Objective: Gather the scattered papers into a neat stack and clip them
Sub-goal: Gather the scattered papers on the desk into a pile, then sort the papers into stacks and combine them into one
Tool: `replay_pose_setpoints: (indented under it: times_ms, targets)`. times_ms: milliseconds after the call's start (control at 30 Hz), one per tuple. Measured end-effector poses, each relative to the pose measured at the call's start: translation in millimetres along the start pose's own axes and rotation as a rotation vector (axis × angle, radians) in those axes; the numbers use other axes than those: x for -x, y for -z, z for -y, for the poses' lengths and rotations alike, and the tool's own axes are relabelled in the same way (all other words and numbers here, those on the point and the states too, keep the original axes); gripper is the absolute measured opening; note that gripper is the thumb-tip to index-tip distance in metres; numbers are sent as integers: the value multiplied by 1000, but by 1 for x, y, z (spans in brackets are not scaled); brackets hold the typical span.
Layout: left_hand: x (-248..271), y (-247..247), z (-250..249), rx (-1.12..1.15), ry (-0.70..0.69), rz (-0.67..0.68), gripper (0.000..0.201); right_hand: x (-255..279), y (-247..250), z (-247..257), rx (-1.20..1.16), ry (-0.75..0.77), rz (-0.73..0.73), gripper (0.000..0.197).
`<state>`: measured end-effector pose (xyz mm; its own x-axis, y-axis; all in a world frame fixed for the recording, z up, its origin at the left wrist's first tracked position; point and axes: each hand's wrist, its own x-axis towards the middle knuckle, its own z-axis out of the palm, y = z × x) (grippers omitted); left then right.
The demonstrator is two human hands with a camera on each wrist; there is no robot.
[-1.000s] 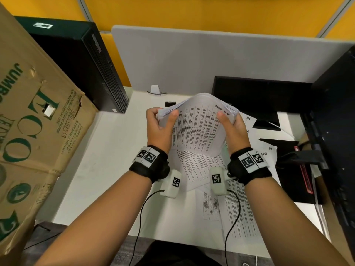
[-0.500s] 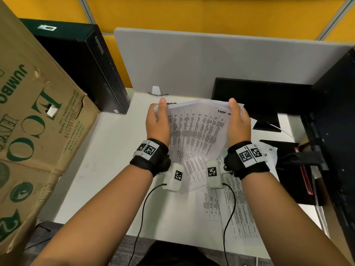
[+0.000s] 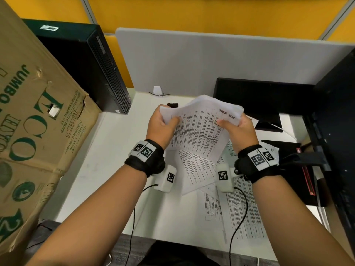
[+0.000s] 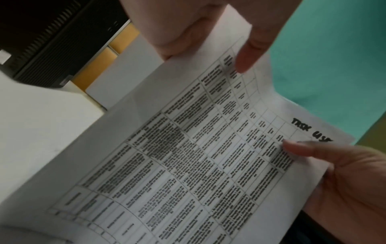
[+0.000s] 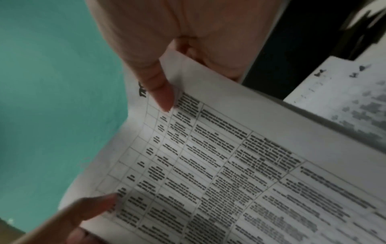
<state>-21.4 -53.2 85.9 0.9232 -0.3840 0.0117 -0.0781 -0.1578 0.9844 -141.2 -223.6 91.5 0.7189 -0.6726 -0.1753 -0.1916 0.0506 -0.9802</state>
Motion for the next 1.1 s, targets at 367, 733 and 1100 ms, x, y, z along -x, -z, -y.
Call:
replay_pose_setpoints:
  times_ms: [367,733,1100]
  targets:
    - [2,5,20,145,59,-114,30,7,-3,-17,-151,-130,-1,29]
    - [-1,2,46,145,130,-116,35,-4,-10,-46,-262,-249,-41,30]
    - [-3,1,52,-71,77,-63,23,-20,-22,-61,-127,-250,-80,26]
